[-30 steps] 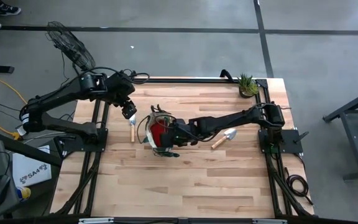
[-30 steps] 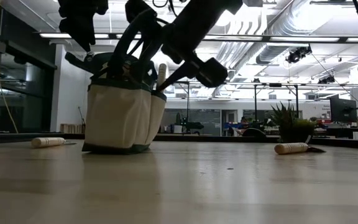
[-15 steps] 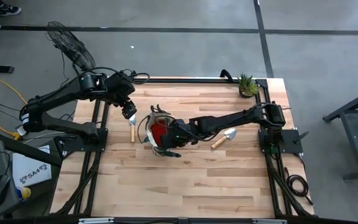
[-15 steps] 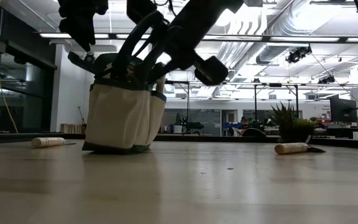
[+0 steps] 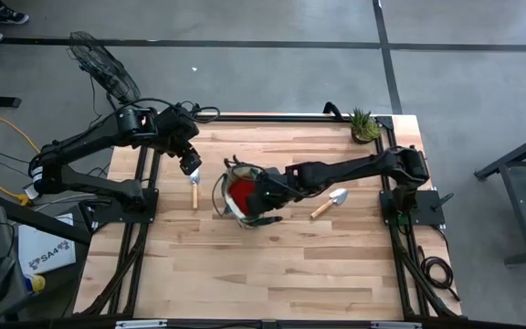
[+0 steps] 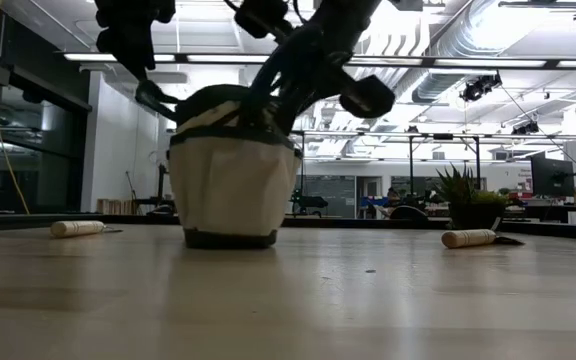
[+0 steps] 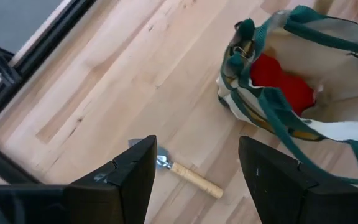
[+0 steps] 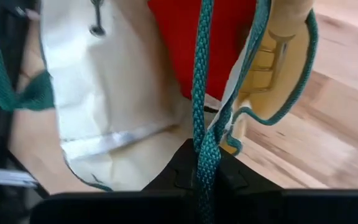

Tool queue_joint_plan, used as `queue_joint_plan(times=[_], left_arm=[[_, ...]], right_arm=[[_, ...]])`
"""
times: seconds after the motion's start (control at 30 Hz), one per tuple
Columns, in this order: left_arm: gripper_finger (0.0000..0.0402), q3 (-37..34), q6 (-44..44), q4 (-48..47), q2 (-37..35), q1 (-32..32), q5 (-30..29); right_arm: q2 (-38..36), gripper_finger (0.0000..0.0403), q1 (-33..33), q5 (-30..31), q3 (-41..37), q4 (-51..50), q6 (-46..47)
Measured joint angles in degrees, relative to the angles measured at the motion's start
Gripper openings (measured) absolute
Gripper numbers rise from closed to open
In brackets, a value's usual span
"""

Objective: Pick & Place Garden tools in Gardening bag
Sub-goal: Move the gardening bag to the top center of the table

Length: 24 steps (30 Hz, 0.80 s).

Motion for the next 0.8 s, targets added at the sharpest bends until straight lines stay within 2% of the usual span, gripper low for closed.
queue_joint_plan(times=[0.23,0.4,0.63,0.8], left_arm=[[0.0222,0.00,-0.10,2.43,0.00,-0.01,1.44],[0.0222,0.00,-0.01,4.40,0.00,-0.01,3.39],[0.0222,0.00,-0.34,5.51,0.00,-0.03,4.48],[0.0222,0.00,-2.60,7.12,0.00,-0.01,4.68]], right_arm=[[-0.46,0.0005,-2.67,-5.84,0.00,-8.09,-12.77],[-0.82,0.0005,-5.04,-7.25,0.00,-12.26,-20.08],[-2.90,0.0005,-8.74,-5.74,0.00,-14.26,-29.25],[-5.45,0.0004,-12.20,-3.53,0.00,-16.04,-39.22]])
